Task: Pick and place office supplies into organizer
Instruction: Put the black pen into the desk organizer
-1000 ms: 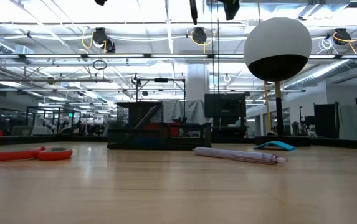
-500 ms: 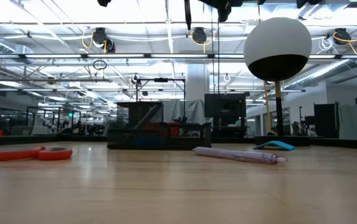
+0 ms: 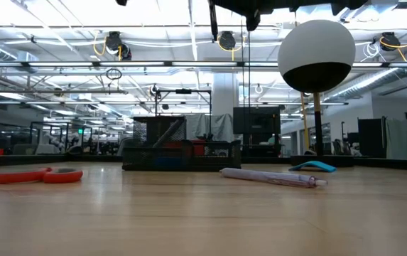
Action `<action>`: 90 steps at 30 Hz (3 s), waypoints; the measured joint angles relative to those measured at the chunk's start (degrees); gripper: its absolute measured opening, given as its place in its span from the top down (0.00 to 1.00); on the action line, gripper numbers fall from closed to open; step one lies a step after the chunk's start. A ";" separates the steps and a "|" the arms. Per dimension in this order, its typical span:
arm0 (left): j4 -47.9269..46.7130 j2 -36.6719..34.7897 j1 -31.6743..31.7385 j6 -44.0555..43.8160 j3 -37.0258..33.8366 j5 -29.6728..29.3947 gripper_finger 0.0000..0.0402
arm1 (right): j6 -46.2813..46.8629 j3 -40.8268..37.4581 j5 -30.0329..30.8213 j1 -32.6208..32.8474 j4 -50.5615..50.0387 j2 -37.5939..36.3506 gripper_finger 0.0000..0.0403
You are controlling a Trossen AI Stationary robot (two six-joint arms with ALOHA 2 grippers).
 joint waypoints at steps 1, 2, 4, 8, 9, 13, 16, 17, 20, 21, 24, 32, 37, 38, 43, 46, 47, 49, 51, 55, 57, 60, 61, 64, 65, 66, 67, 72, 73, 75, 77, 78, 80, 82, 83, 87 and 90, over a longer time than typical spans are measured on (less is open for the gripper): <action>1.33 0.80 0.00 0.43 0.00 0.98 0.23 | 0.04 0.00 -0.02 0.00 0.00 0.00 0.97; 2.25 1.61 0.00 0.82 -0.03 2.01 0.23 | 0.04 0.00 -0.04 0.00 -0.04 0.00 0.97; 6.54 3.75 0.02 1.23 -0.06 3.85 0.23 | 0.04 0.06 -0.11 0.00 0.60 0.53 0.97; 10.79 6.75 1.14 2.75 -0.02 4.03 0.23 | 0.08 0.07 -3.90 0.08 3.40 2.00 0.97; 10.95 7.09 1.57 2.80 -0.02 4.04 0.23 | 0.08 0.07 -4.43 0.27 3.99 2.16 0.97; 11.24 7.37 3.30 1.69 -0.02 5.14 0.23 | -0.22 0.09 -4.46 0.74 5.17 2.38 0.97; 11.77 8.36 4.08 1.27 -0.02 5.35 0.23 | -0.32 0.09 -4.42 0.79 5.44 2.40 0.97; 11.39 8.48 4.20 1.30 -0.03 5.39 0.23 | -0.33 0.09 -4.42 0.79 5.62 2.40 0.97; 14.09 9.45 4.37 1.05 0.01 6.49 0.23 | -0.33 0.09 -4.41 0.79 5.89 2.40 0.97; 15.61 10.21 4.55 1.09 0.13 7.41 0.23 | -0.34 0.09 -4.41 0.79 5.88 2.40 0.97; 16.59 11.28 4.45 1.51 -0.21 9.59 0.23 | -0.34 0.08 -4.44 0.79 5.90 2.40 0.97; 20.72 13.04 5.20 1.55 -0.02 10.27 0.23 | -0.35 0.07 -4.55 0.79 8.64 4.22 0.97; 22.19 13.69 5.31 1.57 0.00 12.02 0.23 | -0.58 0.04 -5.98 0.79 12.31 6.81 0.97; 21.89 13.90 5.26 1.76 0.00 11.89 0.23 | -1.01 0.04 -5.94 0.80 12.82 6.92 0.97; 22.19 13.82 5.27 2.34 -0.02 11.55 0.28 | -1.46 0.07 -5.88 0.79 12.90 6.86 0.97; 21.75 13.95 5.44 2.32 -0.02 11.33 0.42 | -1.51 0.07 -5.84 0.79 12.92 6.86 0.97; 21.73 13.95 5.42 2.39 -0.04 11.37 0.48 | -1.46 0.07 -5.71 0.79 12.93 6.86 0.97; 21.80 13.93 5.38 2.60 -0.03 11.59 0.62 | -1.45 0.07 -5.64 0.76 12.92 6.86 0.97; 21.80 13.93 5.36 2.61 -0.02 11.88 0.78 | -1.47 0.07 -5.31 0.71 12.90 6.86 0.97; 21.73 13.93 5.36 3.83 -0.02 12.18 0.90 | -1.45 0.07 -5.35 0.70 12.90 6.86 0.97; 21.71 13.93 5.38 3.85 -0.02 12.35 0.90 | -1.47 0.07 -5.36 0.70 12.90 6.86 0.96; 21.71 13.93 5.38 2.33 -0.02 12.36 0.90 | -1.60 0.07 -5.27 0.72 12.92 6.86 0.89; 21.71 13.93 5.38 2.09 -0.02 12.38 0.90 | -1.71 0.07 -4.78 0.76 12.90 6.86 0.86; 21.74 13.91 5.05 1.90 -0.03 12.38 0.90 | -2.30 0.07 -2.25 0.87 12.86 6.80 0.80; 21.75 13.91 4.94 1.91 -0.02 12.39 0.90 | -2.92 0.07 -1.64 0.87 12.41 6.56 0.78; 21.76 13.91 4.79 1.92 -0.04 12.35 0.90 | -3.53 0.07 -1.51 0.85 11.72 6.25 0.76; 21.84 13.91 4.76 1.78 -0.02 12.37 0.90 | -4.11 0.07 -1.44 0.85 11.50 5.99 0.75; 20.93 12.58 4.68 0.66 -0.02 12.65 0.90 | -5.56 0.08 -1.07 1.84 7.32 2.62 0.72; 19.71 11.98 4.60 0.46 -0.02 12.67 0.90 | -6.34 0.09 -1.08 2.24 5.93 1.58 0.72; 18.69 11.16 4.33 -1.31 -0.04 12.65 0.90 | -8.62 0.09 -0.96 3.14 2.61 -0.71 0.72; 17.32 10.19 4.35 -3.42 -0.04 12.35 0.90 | -12.53 0.09 1.28 4.46 0.02 -2.81 0.72; 16.60 9.95 4.20 -4.30 -0.04 12.34 0.90 | -14.94 0.09 3.18 5.34 -1.19 -3.64 0.72; 16.60 9.93 4.02 -5.58 -0.04 12.45 0.90 | -21.06 0.09 7.64 7.28 -2.99 -4.62 0.73; 16.15 9.93 3.85 -7.13 -0.04 12.70 0.90 | -29.30 0.09 11.68 9.34 -3.13 -4.68 0.73; 15.97 9.95 3.66 -7.82 -0.04 12.74 0.90 | -34.05 0.09 13.48 10.33 -3.22 -4.66 0.73; 14.75 10.43 3.56 -10.36 -0.04 13.21 0.90 | -53.52 0.09 21.22 14.17 -2.69 -3.00 0.73; 15.60 10.41 3.71 -13.92 -0.04 15.08 0.90 | -68.94 0.09 26.56 16.57 -1.02 -0.47 0.73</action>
